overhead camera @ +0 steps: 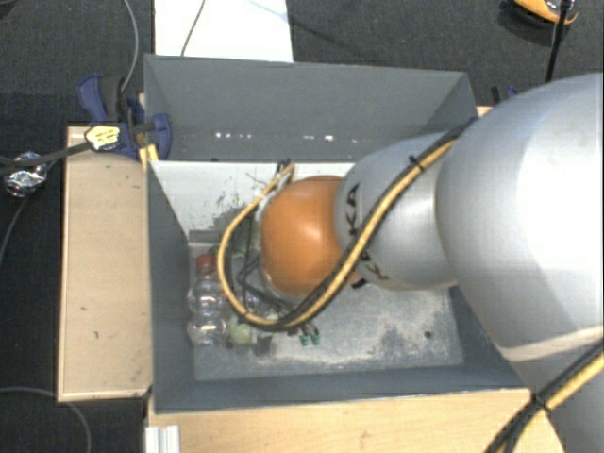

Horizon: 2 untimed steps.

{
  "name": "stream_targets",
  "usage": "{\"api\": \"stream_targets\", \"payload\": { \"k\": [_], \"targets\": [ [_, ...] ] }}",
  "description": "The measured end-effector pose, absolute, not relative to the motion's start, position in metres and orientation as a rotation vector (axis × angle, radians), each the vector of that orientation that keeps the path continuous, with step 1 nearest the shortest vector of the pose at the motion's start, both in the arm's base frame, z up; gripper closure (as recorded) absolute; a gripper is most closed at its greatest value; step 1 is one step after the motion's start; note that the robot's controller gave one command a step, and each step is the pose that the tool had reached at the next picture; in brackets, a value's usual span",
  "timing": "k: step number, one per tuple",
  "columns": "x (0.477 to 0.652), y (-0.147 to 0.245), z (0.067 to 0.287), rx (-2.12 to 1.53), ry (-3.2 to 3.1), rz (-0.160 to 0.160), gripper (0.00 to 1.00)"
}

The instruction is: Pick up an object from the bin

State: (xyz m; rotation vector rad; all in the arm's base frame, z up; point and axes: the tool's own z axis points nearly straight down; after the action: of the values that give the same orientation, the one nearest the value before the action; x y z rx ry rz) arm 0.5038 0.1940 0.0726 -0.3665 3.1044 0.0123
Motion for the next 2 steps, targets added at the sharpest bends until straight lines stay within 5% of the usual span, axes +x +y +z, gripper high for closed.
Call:
{"api": "stream_targets", "payload": {
  "k": [1,2],
  "targets": [
    [0.504,0.194,0.073,-0.366,3.104,0.012,1.00],
    [0.487,0.162,0.196,-0.730,3.034,0.011,1.00]
  ]
}}
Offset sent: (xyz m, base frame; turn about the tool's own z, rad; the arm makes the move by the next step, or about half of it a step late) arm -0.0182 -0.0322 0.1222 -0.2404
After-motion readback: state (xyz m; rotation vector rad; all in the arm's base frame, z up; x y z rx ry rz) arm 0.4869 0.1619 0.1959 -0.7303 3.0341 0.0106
